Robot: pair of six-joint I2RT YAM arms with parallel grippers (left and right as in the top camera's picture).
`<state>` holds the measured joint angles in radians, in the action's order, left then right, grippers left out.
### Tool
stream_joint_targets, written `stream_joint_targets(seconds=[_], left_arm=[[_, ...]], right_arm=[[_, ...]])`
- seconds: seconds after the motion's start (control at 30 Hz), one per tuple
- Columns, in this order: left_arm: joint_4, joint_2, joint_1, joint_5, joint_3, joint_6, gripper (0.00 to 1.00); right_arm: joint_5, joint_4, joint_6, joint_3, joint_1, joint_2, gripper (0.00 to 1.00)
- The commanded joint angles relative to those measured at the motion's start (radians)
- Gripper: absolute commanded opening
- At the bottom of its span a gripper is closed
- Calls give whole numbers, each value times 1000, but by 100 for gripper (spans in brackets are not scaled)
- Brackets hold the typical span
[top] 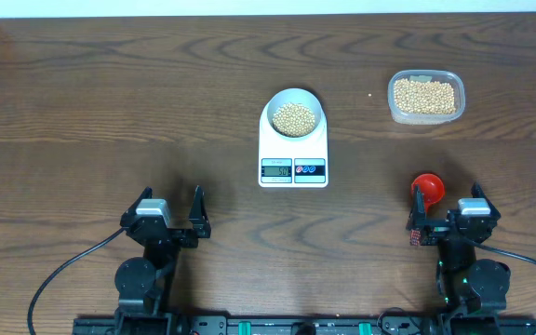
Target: Scoop item into bowl and weigh 50g on scale
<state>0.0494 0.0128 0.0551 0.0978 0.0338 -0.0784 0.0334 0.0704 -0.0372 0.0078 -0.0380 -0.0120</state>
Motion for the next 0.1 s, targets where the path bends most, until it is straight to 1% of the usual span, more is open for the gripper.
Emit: stream_joint_targets(seconds=[0.0,0.07], left_arm=[[13,-9,-4,-9,-30,6,99],[13,-9,-4,-9,-30,6,99]], right_arm=[[-2,3,-9,-2,-3,6,99],[-2,3,-9,-2,-3,6,99]])
